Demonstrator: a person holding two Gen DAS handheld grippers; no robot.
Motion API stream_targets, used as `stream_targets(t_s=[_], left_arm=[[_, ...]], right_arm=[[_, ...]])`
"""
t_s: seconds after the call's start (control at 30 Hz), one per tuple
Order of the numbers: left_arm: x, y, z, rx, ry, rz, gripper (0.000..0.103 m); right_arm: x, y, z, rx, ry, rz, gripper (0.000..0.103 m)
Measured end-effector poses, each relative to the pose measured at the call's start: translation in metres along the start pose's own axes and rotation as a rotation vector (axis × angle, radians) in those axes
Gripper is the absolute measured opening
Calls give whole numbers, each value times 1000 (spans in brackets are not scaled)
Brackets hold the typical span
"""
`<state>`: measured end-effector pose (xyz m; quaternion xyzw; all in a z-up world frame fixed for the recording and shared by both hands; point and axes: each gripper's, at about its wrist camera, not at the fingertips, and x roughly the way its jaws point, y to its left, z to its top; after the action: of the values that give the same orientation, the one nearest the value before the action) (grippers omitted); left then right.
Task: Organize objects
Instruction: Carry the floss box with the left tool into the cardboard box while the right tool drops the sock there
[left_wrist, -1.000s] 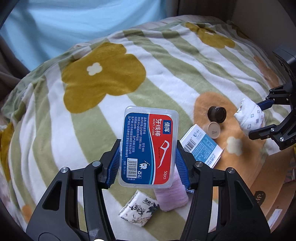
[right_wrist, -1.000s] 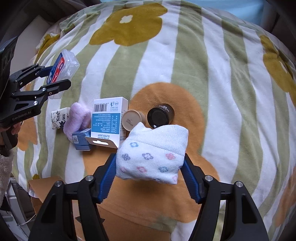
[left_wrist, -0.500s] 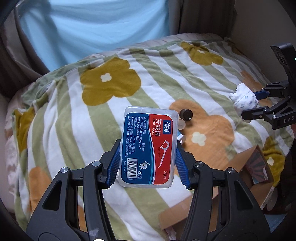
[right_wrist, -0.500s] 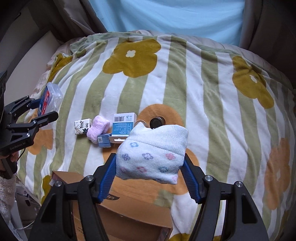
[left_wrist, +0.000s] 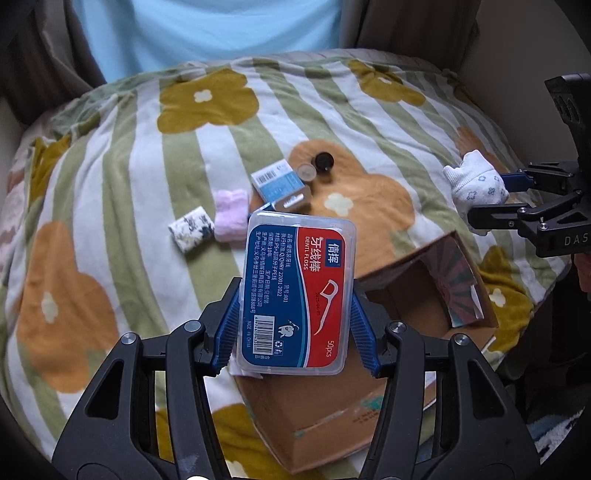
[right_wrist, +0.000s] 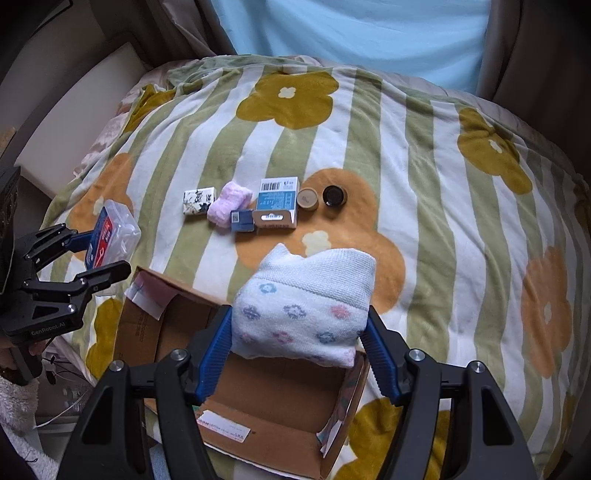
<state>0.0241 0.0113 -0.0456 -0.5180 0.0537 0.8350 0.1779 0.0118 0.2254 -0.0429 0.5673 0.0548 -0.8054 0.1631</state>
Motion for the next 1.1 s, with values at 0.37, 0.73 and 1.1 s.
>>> stream_targets(t_s=[0.37,0.73,1.1], left_arm=[[45,-34,-66,18,95,25,51],[72,-40,-74,23,144,16,51],[74,-43,-68,38,166,23,54]], right_arm=[[50,14,-66,-2,92,-2,63],[73,9,-80,-6,110,-9,63],[80,7,-76,-33,115,-12,68]])
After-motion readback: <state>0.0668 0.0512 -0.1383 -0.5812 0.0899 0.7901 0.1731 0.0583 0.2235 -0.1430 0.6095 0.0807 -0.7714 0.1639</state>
